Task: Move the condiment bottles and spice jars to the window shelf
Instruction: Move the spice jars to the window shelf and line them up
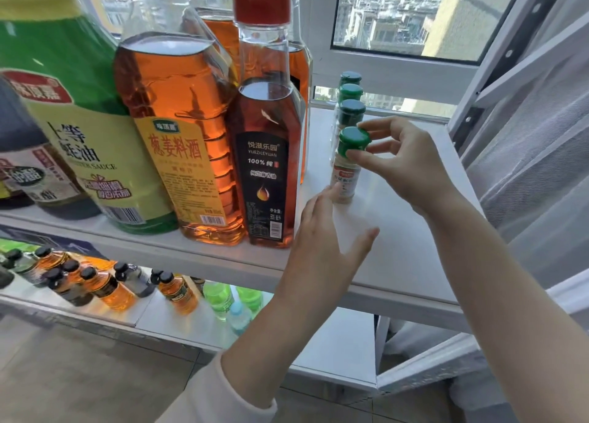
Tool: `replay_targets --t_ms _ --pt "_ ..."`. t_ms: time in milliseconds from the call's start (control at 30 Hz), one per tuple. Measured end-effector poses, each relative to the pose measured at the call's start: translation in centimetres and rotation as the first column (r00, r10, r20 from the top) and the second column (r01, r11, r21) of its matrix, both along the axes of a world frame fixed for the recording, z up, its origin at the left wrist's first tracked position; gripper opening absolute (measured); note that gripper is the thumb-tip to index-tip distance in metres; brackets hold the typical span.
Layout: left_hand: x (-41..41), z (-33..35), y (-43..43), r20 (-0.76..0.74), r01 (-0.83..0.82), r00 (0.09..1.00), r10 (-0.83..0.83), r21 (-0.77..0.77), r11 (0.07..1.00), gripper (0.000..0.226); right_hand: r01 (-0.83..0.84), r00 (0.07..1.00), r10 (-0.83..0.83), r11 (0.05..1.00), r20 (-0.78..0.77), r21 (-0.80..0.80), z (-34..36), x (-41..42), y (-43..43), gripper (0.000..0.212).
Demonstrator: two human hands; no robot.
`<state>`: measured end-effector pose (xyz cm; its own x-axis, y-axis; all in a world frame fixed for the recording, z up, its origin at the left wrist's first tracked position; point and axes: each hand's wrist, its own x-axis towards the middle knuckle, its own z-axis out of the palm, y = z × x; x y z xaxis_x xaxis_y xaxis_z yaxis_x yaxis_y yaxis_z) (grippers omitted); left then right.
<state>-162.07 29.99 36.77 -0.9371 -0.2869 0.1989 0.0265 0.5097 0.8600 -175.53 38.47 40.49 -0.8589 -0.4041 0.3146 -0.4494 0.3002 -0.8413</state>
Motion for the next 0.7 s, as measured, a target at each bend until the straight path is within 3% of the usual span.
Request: replay_targets --t_ms 200,400,567,700 --pt "0.1 0.0 -0.1 -0.027 -0.010 1.000 0.010 -0.011 1.000 0.059 0.011 0.999 -0.010 1.000 -0.031 0.017 -0.2 0.0 -0.4 0.037" --pt "0.5 -0.2 -0.1 -0.050 -0.002 0.999 -0.001 -0.048 0.999 0.059 0.045 0.999 -0.045 0.999 0.027 -0.017 -0.4 0.8 0.2 0.060" --pt "2.2 -0.9 -0.5 -0.122 0.044 0.991 -0.062 -0.139 0.989 0.055 0.258 0.962 -0.266 0.960 -0.066 -0.110 -1.4 5.1 2.0 0.045" --pt "5.5 -1.8 -1.6 -0.199 0.125 0.964 -0.176 -0.246 0.961 0.048 0.387 0.895 -0.393 0.919 -0.210 -0.072 -4.1 12.0 3.3 0.040"
